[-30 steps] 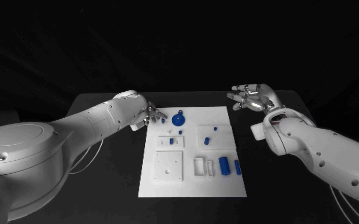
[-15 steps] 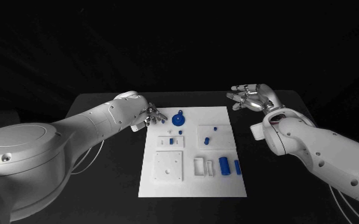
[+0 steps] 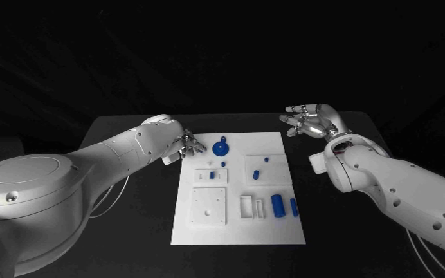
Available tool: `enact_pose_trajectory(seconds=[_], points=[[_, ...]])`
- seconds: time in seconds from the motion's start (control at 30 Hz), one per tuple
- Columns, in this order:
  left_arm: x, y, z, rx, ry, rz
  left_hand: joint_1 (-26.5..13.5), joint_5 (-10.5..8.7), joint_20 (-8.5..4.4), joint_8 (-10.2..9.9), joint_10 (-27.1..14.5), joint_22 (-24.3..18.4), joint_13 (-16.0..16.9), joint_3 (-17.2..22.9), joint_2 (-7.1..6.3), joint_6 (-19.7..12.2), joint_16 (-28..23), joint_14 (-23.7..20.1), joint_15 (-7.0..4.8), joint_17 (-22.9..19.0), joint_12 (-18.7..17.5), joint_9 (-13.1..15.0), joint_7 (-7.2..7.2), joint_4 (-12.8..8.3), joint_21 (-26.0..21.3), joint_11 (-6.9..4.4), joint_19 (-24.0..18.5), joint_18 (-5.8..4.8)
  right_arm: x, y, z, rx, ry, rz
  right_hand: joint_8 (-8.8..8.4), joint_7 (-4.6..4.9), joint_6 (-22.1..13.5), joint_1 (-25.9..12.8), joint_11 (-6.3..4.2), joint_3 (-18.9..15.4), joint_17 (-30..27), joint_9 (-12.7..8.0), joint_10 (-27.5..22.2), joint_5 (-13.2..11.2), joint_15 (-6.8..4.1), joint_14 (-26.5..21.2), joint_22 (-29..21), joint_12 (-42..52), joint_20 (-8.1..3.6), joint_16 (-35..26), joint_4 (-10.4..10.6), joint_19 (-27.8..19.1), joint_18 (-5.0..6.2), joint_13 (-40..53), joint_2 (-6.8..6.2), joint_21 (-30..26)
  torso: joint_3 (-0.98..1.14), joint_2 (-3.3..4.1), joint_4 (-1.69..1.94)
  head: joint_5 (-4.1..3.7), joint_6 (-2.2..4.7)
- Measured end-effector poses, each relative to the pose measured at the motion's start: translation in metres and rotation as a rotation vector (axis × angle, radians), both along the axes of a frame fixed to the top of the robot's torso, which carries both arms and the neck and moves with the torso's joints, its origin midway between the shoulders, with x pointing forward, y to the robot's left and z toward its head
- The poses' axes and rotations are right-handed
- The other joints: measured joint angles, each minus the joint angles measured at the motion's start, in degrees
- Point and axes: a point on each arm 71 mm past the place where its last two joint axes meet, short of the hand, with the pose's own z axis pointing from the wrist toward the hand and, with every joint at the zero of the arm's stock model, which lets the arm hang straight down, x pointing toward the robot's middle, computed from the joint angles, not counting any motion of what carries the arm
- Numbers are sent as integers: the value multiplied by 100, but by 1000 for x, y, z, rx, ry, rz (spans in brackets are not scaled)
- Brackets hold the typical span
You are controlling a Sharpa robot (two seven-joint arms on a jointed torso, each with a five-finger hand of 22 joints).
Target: Assemble the parts on the task board
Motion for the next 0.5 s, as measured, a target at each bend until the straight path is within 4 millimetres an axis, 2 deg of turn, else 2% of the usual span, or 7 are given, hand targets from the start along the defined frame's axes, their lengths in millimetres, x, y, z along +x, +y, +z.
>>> enact_pose_trajectory(seconds=[0.2,0.4,0.5], points=[[0,2,-1,-12,3,9,43,34,0,-32,0,3,-6,29,44,0,0,0,0,0,0,-12,0,-29,0,0,0,0,0,1,0,1,0,1,0,0,0,0,0,0,0,0,0,0,0,0,-8,0,0,0,0,0,0,0,0,0,-2,1,-1,3,-1],[0,2,-1,-28,6,16,180,135,0,-37,0,4,-12,188,233,32,0,0,0,1,0,-16,-32,-188,0,0,0,0,0,1,0,2,1,1,0,0,0,0,0,0,0,0,0,0,0,0,-8,0,0,0,0,0,0,0,0,0,-3,0,9,4,-12],[0,2,-1,-37,7,19,179,149,0,37,0,4,-13,281,266,35,23,0,0,1,0,83,-35,-250,0,0,0,0,0,1,0,2,1,1,0,0,0,0,0,0,0,0,0,0,0,0,-8,0,0,0,0,0,0,0,0,0,-3,-2,10,7,-13]])
